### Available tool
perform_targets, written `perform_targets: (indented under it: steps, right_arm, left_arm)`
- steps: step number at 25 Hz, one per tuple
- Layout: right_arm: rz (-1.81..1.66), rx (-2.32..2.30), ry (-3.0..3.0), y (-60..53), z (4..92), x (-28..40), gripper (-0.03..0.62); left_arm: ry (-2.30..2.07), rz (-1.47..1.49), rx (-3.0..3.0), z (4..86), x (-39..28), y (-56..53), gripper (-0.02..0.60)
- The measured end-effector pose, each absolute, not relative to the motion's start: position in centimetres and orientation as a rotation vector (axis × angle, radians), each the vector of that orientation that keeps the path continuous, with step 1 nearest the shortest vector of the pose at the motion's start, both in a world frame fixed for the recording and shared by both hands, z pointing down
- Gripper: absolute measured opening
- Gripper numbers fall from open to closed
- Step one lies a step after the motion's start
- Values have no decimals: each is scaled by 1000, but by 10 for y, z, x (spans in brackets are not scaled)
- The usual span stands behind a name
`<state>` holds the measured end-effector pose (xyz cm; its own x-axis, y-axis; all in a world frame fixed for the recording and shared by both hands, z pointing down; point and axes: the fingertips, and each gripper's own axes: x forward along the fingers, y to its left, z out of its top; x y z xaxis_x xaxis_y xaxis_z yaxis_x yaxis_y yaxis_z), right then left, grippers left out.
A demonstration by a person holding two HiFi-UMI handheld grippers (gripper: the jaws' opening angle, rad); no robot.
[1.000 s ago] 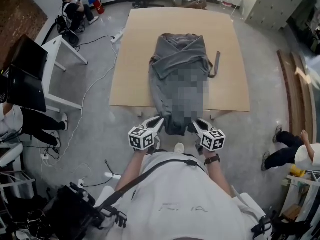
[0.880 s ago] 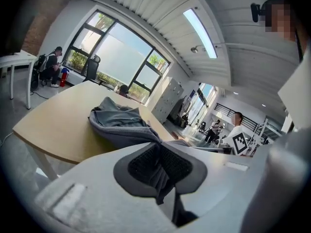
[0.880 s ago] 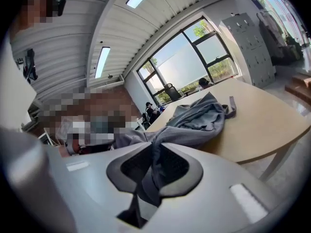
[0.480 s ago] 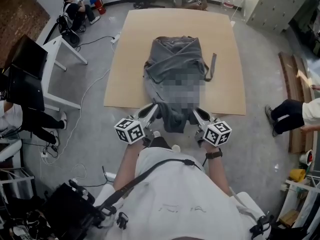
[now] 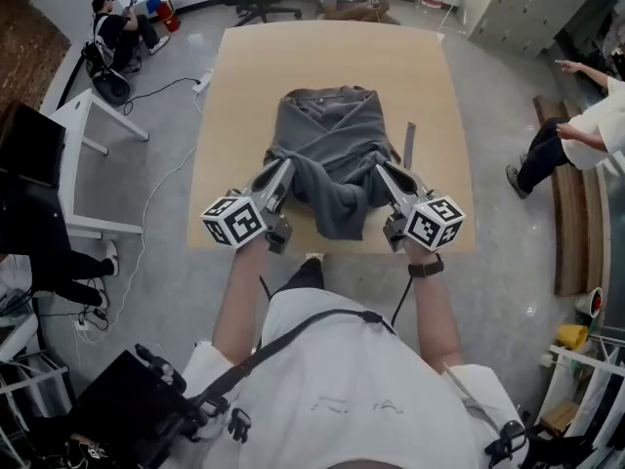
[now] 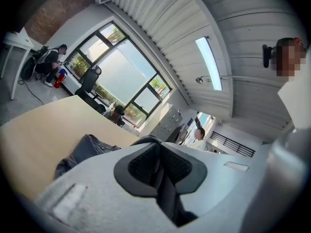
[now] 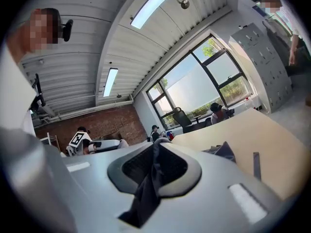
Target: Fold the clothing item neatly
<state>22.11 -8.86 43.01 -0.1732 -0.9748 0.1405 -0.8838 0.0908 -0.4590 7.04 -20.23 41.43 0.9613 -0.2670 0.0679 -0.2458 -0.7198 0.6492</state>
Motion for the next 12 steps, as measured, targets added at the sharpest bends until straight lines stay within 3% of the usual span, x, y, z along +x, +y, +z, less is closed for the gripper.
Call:
perform_targets:
  steps: [12]
  right_arm:
    - [-856, -2065, 2061, -308, 484, 367, 40]
  left_arm:
    - [-481, 18, 2251, 478, 165, -455, 26]
